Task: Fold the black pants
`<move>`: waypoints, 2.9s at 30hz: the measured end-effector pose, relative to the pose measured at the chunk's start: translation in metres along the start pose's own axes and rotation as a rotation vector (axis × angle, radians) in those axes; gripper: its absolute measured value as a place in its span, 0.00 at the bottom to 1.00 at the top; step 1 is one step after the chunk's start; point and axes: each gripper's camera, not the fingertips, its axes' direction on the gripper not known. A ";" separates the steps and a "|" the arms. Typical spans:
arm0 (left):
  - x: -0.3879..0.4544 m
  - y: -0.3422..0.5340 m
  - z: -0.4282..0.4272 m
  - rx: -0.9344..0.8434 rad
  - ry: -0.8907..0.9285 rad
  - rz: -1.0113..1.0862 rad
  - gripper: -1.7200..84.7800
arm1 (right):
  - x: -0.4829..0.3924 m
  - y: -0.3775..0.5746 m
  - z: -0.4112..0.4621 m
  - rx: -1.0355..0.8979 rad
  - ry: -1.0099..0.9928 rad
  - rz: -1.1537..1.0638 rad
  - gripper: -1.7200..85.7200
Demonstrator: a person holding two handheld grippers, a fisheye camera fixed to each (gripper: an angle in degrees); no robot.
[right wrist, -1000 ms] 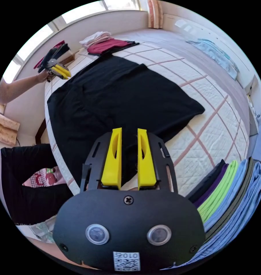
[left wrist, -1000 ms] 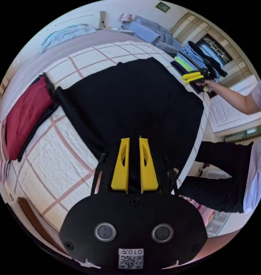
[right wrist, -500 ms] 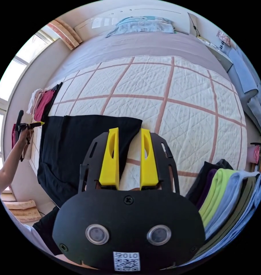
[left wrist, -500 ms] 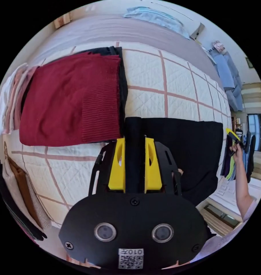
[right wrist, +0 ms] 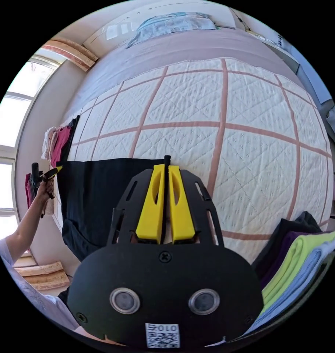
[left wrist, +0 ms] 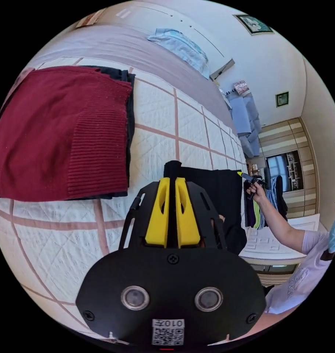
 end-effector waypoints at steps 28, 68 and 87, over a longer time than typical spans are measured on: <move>0.085 0.273 -0.017 -0.572 -0.153 0.947 0.03 | -0.075 0.277 -0.024 -0.542 -0.006 -0.908 0.06; -0.054 0.260 0.081 -0.128 0.081 -0.176 0.04 | 0.055 0.211 0.066 -0.063 -0.213 0.192 0.06; 0.050 0.353 0.088 0.280 -0.235 -0.128 0.06 | 0.045 0.260 0.047 -0.009 0.085 -0.122 0.16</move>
